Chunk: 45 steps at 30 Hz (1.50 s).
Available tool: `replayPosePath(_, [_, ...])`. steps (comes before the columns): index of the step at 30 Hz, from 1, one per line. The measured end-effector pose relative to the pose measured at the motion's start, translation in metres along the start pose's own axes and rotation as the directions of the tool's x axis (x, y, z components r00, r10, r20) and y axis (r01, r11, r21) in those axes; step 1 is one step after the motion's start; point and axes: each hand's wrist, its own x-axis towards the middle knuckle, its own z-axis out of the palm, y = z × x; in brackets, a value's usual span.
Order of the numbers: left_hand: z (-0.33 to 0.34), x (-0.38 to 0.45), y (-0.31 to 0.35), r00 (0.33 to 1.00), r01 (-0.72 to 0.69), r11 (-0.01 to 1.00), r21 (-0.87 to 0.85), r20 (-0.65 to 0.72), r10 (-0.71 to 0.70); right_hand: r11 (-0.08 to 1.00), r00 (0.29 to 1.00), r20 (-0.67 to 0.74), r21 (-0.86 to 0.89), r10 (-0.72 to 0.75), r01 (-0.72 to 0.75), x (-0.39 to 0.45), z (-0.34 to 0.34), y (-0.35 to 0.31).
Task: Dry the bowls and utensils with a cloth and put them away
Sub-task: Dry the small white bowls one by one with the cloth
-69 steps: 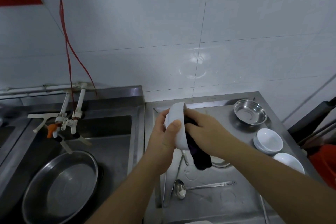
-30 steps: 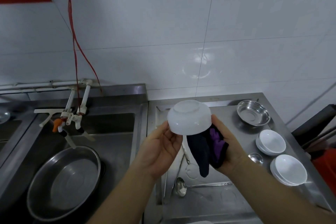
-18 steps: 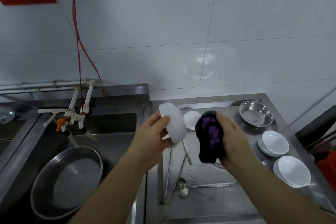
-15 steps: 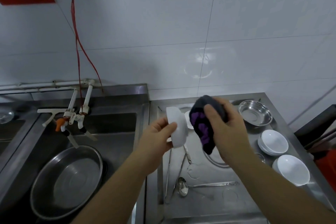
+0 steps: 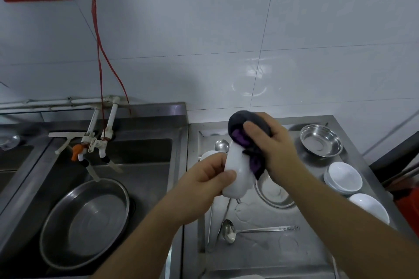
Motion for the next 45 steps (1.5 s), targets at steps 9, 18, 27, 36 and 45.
replayPosePath(9, [0.008, 0.008, 0.01, 0.987, -0.157, 0.973, -0.168, -0.057, 0.149, 0.622, 0.817, 0.075, 0.61, 0.571, -0.491, -0.003, 0.007, 0.011])
replayPosePath(18, [0.031, 0.019, 0.016, 0.966, -0.241, 0.968, 0.066, -0.079, 0.245, 0.512, 0.817, 0.103, 0.733, 0.567, -0.448, -0.01, 0.012, 0.003])
replayPosePath(27, [0.021, 0.023, 0.036, 0.978, -0.049, 0.893, -0.447, -0.204, -0.048, 0.612, 0.806, 0.01, 0.645, 0.592, -0.458, 0.002, 0.0, -0.012])
replayPosePath(36, [0.03, 0.023, 0.015, 0.946, -0.251, 0.936, 0.245, -0.144, 0.291, 0.487, 0.752, 0.097, 0.706, 0.653, -0.514, -0.012, 0.016, -0.002])
replayPosePath(45, [0.021, 0.032, 0.007, 0.954, -0.207, 0.805, 0.556, -0.068, 0.292, 0.789, 0.846, -0.21, 0.52, 0.49, -0.327, -0.017, 0.016, 0.0])
